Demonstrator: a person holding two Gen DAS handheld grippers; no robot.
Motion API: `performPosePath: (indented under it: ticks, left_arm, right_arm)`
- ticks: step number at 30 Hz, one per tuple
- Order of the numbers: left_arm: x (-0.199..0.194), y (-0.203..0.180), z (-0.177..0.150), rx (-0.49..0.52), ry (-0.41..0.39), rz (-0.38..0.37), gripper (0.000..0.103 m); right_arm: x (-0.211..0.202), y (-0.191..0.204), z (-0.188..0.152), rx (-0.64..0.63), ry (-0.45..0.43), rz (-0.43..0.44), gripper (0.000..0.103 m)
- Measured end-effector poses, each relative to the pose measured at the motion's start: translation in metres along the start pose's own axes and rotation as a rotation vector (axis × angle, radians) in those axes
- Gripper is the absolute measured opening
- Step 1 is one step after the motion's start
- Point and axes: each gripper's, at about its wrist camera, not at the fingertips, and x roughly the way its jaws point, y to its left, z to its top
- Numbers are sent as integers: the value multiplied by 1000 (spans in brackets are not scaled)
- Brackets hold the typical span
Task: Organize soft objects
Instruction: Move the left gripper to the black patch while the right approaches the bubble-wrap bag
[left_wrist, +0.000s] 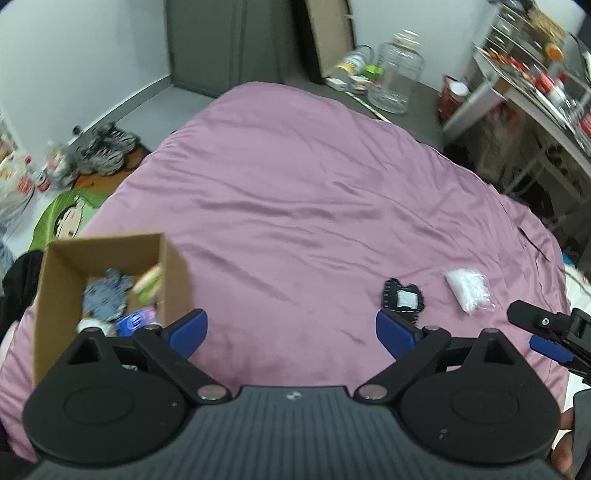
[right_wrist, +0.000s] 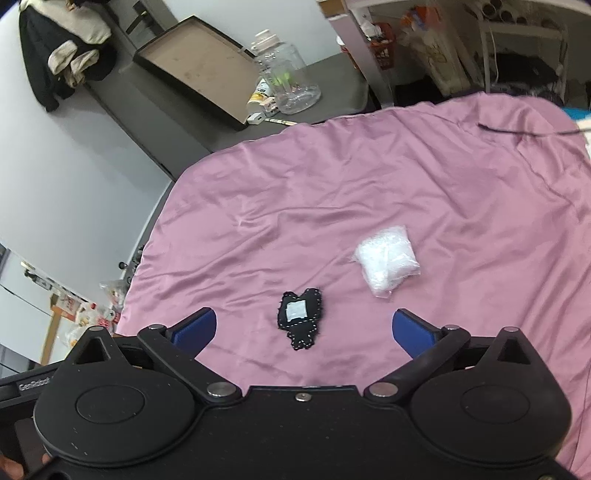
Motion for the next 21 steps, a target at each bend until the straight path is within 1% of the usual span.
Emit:
performPosePath:
  ticks: [3, 10, 16, 18, 21]
  left_arm:
    - [7, -17, 3, 11, 14, -20, 97]
    - [30, -52, 8, 38, 45, -26, 97]
    - [50, -72, 11, 52, 57, -25, 96]
    - [57, -77, 12, 49, 53, -22, 96]
    - [72, -85, 14, 60, 77, -33, 94]
  right_arm:
    - [3, -13, 2, 10, 4, -8, 103]
    - [10, -39, 12, 22, 3, -25, 103]
    - [24, -51, 18, 11, 22, -26, 102]
    - [29, -55, 20, 12, 25, -27, 102]
    - [38, -62, 24, 12, 29, -34, 97]
